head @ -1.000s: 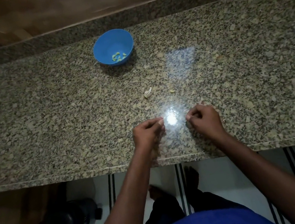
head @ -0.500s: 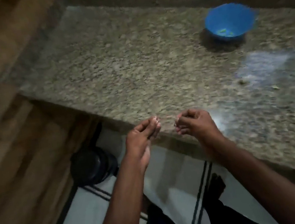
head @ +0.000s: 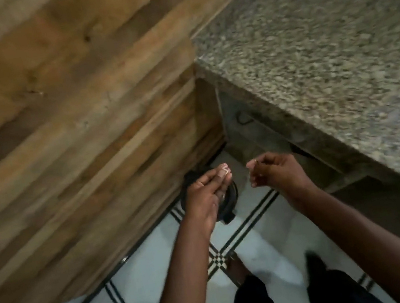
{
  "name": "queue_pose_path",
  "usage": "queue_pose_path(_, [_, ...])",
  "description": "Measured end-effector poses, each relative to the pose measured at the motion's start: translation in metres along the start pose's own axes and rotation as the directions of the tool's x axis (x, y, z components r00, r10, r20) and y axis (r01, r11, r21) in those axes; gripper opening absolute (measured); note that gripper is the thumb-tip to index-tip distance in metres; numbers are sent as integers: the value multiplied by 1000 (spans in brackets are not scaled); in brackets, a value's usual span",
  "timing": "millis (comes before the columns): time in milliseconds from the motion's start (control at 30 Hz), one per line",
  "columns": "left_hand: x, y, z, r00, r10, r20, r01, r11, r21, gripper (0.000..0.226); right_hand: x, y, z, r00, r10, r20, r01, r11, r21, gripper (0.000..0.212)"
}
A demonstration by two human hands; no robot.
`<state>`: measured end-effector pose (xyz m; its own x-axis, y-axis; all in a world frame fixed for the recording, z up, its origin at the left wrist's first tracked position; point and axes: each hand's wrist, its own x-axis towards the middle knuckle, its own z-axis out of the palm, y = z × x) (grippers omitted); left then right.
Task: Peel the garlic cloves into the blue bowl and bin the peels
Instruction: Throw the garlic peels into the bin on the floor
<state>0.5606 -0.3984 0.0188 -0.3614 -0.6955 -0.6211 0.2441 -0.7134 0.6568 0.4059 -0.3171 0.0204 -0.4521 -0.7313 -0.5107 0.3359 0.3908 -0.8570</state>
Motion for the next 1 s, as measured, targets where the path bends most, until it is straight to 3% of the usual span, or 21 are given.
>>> queue_pose_path(233, [56,36,-72,997,21,-81,-29,994,-104,14,53,11,74,993,107,44,-106,994,-29,8])
queue_pose_path(433, [106,28,-121,984,4,-179,-22,995,-97,13,109,49,115,977,195,85,-182,974,-136,6])
queue_pose_path(567, [151,-1,-153,976,-45,-213,31,997,-69,14,153,99,129,964,261,55,-243,945,-220,9])
queue_pose_path(700, [198,-42,-185,969,-114,-221,111,993,-26,14,198,152,132,950,311,-26,-310,932,-190,7])
queue_pose_path(833, [238,-85,-211,972,-153,-181,162,986,36,11,250,223,120,927,346,-143,-373,892,-255,26])
queue_pose_path(1000, [310,-144,-235,936,-194,-292,243,960,141,17,313,304,122,889,414,-195,-457,828,-325,25])
